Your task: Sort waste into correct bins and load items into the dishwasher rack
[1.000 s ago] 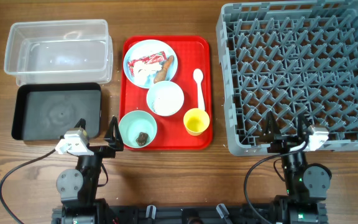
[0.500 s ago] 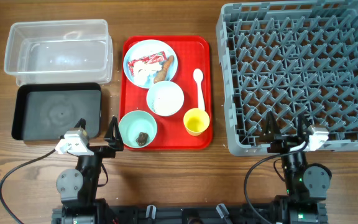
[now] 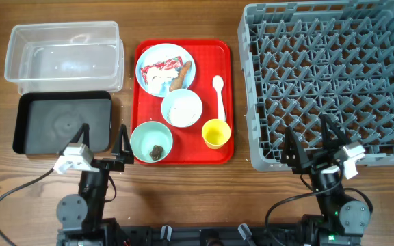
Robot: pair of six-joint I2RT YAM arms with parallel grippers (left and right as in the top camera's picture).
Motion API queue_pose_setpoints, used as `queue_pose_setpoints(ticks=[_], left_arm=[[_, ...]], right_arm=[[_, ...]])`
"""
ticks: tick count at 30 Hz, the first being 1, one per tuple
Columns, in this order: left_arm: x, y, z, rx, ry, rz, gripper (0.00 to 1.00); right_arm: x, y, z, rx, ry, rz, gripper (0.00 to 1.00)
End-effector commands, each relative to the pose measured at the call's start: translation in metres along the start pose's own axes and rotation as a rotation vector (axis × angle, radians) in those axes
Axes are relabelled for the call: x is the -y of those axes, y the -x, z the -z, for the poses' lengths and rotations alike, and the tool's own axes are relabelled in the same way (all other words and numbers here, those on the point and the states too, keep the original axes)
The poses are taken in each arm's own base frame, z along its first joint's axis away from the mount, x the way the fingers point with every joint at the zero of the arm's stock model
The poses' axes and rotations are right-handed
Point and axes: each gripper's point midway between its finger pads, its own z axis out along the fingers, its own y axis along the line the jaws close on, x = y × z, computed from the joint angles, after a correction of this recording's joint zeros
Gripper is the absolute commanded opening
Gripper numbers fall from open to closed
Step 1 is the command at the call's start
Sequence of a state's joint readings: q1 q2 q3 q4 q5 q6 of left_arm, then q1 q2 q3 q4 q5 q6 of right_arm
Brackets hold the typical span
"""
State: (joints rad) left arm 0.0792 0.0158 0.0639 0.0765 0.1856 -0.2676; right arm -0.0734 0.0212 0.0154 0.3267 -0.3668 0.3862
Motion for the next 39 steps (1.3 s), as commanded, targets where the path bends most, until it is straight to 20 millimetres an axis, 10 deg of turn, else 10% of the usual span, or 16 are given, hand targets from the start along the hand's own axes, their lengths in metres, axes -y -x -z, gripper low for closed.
queue_pose_setpoints(ticks=[1,11,18,22,27,33,39], left_arm=[[0.024,0.053,0.004,0.085,-0.053,-0.017,1.00],[0.048,0.118,-0.064,-0.212,-0.036,0.012,1.00],[0.051,0.114,-0.141,-0.534,-0.026,0.019,1.00],[0.054,0.079,-0.193,-0.750,0.025,-0.001,1.00],[0.063,-0.015,-0.238,-0.992,-0.044,-0.190,1.00],[0.038,-0.144,-0.248,-1.241,-0.074,-0.192,1.00],[0.023,-0.203,-0.252,-1.310,-0.148,-0.275,1.00]], right_arm=[[-0.021,0.034,-0.001,0.055,0.067,0.021,1.00],[-0.050,0.073,-0.036,-0.051,0.194,0.113,1.00],[-0.047,0.060,-0.079,-0.275,0.250,0.073,1.00],[-0.041,0.037,-0.096,-0.485,0.279,0.051,1.00],[-0.027,0.005,-0.103,-0.682,0.246,-0.054,1.00],[-0.025,-0.038,-0.097,-0.852,0.244,-0.313,1.00],[-0.010,-0.075,-0.096,-0.960,0.196,-0.410,1.00]])
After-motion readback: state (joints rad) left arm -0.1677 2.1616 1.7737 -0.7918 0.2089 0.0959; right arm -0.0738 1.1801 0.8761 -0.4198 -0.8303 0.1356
